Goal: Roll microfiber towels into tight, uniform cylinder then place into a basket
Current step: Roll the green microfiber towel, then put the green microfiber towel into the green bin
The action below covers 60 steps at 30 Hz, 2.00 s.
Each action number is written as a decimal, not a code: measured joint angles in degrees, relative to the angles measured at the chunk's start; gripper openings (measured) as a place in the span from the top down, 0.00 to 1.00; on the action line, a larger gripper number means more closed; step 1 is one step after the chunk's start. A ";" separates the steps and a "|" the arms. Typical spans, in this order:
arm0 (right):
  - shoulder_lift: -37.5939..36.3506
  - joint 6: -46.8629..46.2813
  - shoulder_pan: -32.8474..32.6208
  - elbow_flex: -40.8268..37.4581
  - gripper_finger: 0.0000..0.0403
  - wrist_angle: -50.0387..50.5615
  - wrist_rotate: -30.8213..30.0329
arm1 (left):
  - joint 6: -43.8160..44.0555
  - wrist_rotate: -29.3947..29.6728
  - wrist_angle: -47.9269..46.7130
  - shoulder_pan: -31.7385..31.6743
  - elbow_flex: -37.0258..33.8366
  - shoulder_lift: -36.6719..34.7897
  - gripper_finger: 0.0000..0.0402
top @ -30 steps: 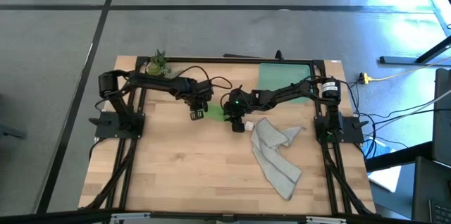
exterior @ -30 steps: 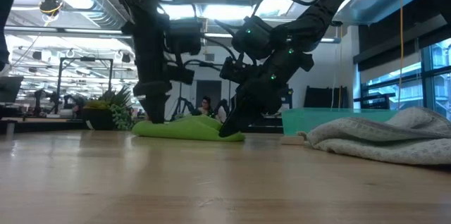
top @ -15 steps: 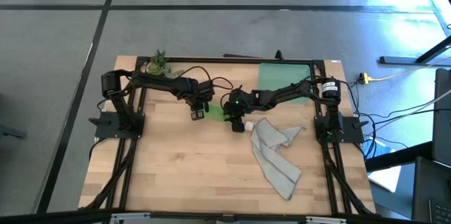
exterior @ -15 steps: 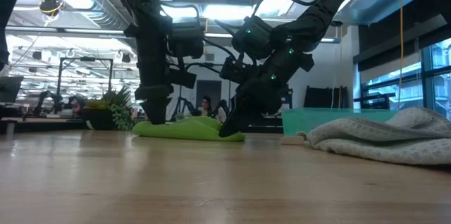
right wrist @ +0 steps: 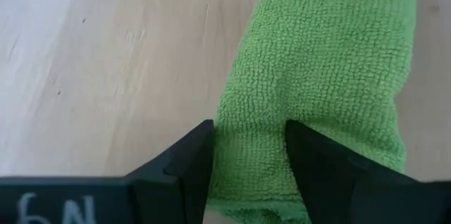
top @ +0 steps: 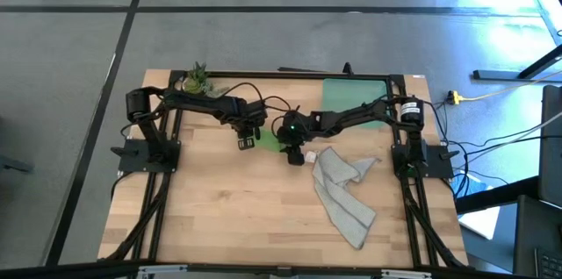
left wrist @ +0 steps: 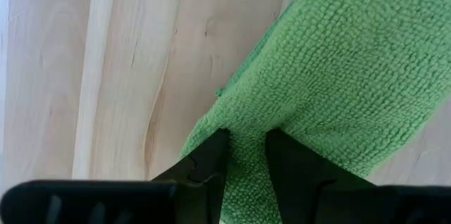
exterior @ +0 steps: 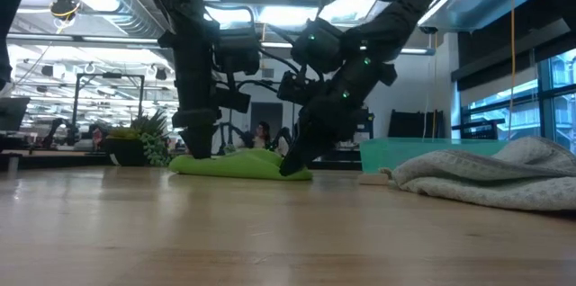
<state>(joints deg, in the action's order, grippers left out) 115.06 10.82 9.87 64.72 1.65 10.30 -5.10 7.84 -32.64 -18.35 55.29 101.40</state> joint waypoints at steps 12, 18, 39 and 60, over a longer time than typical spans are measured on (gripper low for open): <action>-4.80 -0.11 -0.47 8.55 0.53 21.89 -0.57 | -0.04 -0.02 0.10 0.00 -0.07 -0.01 0.76; -9.48 -1.76 -0.90 8.64 0.53 25.64 -2.77 | -0.02 -0.02 0.10 0.00 -0.07 -0.03 0.76; -12.41 -3.03 -2.69 8.73 0.53 25.50 -6.83 | 0.06 0.17 0.21 0.02 -0.07 -0.04 0.76; -12.45 -6.24 -2.67 8.75 0.53 17.85 -5.64 | 0.13 0.22 0.26 0.02 -0.04 -0.04 0.76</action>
<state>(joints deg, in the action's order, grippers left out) 102.61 4.58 7.20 73.47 19.50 4.65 -4.97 8.05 -32.38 -18.33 55.24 101.36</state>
